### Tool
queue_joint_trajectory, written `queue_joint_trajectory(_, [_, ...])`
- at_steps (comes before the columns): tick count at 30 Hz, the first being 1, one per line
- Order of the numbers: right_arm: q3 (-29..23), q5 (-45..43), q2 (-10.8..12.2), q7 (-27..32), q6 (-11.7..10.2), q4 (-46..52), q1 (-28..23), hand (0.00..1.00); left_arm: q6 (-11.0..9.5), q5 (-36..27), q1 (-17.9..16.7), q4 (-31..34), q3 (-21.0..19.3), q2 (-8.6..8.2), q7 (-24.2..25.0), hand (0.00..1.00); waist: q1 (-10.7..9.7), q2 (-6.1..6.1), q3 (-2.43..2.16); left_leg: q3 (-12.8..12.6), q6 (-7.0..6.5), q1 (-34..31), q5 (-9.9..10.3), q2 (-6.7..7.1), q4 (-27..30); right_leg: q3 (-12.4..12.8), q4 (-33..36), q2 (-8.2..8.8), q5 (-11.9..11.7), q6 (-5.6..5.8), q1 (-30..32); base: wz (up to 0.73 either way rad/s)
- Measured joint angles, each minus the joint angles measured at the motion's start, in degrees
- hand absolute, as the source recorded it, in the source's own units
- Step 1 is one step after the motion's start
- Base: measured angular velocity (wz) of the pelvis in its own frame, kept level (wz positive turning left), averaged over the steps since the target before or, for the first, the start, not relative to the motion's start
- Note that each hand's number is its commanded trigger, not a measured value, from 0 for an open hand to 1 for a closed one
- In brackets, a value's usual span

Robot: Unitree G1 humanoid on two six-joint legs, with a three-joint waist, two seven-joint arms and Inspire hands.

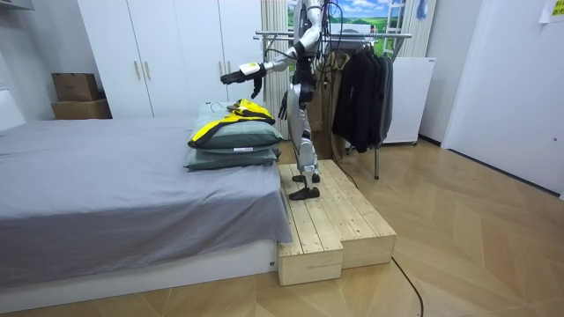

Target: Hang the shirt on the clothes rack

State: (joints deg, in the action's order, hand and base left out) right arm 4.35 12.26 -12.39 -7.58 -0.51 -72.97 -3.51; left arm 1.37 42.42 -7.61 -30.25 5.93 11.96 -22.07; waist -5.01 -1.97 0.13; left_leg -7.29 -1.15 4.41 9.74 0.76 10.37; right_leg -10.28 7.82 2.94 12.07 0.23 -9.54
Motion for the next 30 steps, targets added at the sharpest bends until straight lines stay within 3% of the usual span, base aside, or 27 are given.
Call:
queue_joint_trajectory(3, [0.00, -0.26, 0.02, 0.85, -0.02, -0.12, 0.03, 0.00, 0.06, -0.01, 0.03, -3.06, 0.00, -0.06, -0.19, 0.00, -0.26, 0.09, -0.03, -0.10, 0.01, -0.01, -0.02, 0.03, 0.10, 0.40, -0.02, -0.01, -0.11, 0.05, -0.28, -0.08])
queue_joint_trajectory(10, [0.01, -1.37, 0.05, 2.74, 0.63, -0.86, 0.75, 0.00, 0.75, -0.07, 0.57, -3.66, 0.01, -0.14, -0.32, 0.00, -1.03, 0.71, -0.14, -0.08, 0.02, -0.66, -0.01, 0.05, 0.10, 0.20, -0.06, 0.06, -0.09, 0.07, 0.44, 0.00])
queue_joint_trajectory(13, [0.11, -1.37, 0.06, 3.31, 0.65, -1.04, 0.59, 0.00, 0.73, -0.19, 1.43, -3.68, 0.02, -0.19, -0.88, 0.00, -1.17, 1.18, 0.10, -0.05, 0.02, -0.78, -0.02, 0.05, 0.18, -0.01, 0.04, 0.09, -0.10, 0.07, 0.53, 0.00])
queue_joint_trajectory(19, [-0.02, -1.73, 0.06, 3.24, 0.73, -1.08, 0.00, 0.00, 0.54, -0.17, 3.19, -5.17, 0.02, -0.33, -1.54, 0.00, -1.27, 1.53, 0.07, 0.51, 0.02, -1.18, 0.00, 0.05, 0.52, -0.66, 0.09, 0.10, -0.11, 0.05, 0.73, 0.03])
queue_joint_trajectory(24, [0.60, -0.93, -0.15, 3.80, 0.68, -1.05, 0.05, 0.00, 0.70, -0.13, 4.71, -7.56, 1.31, -1.40, -1.41, 0.00, -1.23, 0.61, -0.36, 0.45, 0.00, -2.35, -0.01, 0.03, 0.72, 0.09, 0.24, 0.07, -0.24, 0.03, 2.06, -0.03])
queue_joint_trajectory(30, [1.30, 2.18, 0.39, 5.04, 0.55, -0.98, 0.33, 0.00, 0.67, -0.18, 5.73, -7.55, 5.52, -3.29, -1.39, 0.00, -1.41, 0.77, -0.06, 0.42, 0.00, -3.86, -0.02, 0.05, 0.75, 0.03, 0.02, 0.06, -0.34, 0.06, 3.49, 0.00])
